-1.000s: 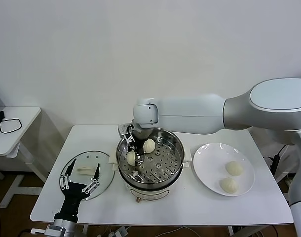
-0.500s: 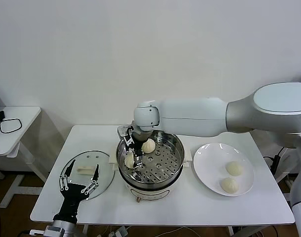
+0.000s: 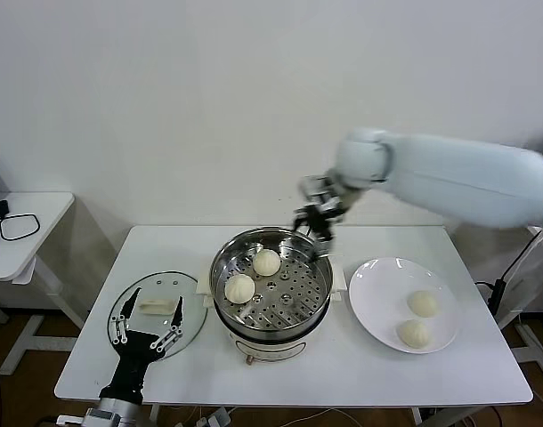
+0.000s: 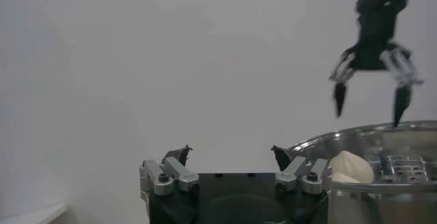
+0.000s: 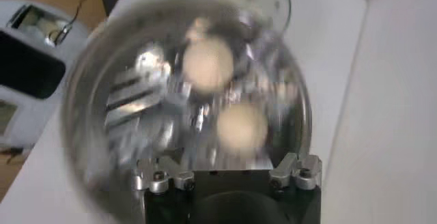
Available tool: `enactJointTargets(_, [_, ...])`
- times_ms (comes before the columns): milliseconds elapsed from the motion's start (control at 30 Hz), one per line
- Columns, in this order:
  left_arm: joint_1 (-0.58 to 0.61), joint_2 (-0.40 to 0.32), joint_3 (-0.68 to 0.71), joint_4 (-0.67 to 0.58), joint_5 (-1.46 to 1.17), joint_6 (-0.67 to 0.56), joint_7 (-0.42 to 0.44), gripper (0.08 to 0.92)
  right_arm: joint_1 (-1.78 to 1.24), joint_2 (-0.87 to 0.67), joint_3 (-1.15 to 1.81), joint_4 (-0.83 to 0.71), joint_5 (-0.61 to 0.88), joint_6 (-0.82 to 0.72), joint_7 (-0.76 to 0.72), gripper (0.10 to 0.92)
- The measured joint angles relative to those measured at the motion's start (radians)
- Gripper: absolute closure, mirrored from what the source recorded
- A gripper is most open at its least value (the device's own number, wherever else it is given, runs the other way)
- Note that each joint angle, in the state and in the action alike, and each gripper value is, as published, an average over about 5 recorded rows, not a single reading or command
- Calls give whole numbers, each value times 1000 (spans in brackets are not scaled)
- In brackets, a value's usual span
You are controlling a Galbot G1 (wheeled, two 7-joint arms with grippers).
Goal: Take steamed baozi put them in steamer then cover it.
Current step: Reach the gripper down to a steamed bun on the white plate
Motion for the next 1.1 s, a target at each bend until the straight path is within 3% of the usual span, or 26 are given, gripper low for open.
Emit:
enactJointTargets(400, [14, -15, 3, 1, 11, 2, -1, 177, -261, -255, 160, -87, -252, 160, -143, 203])
enactJointTargets(1100, [14, -22, 5, 19, 17, 0, -7, 177, -605, -290, 339, -191, -474, 230, -177, 203])
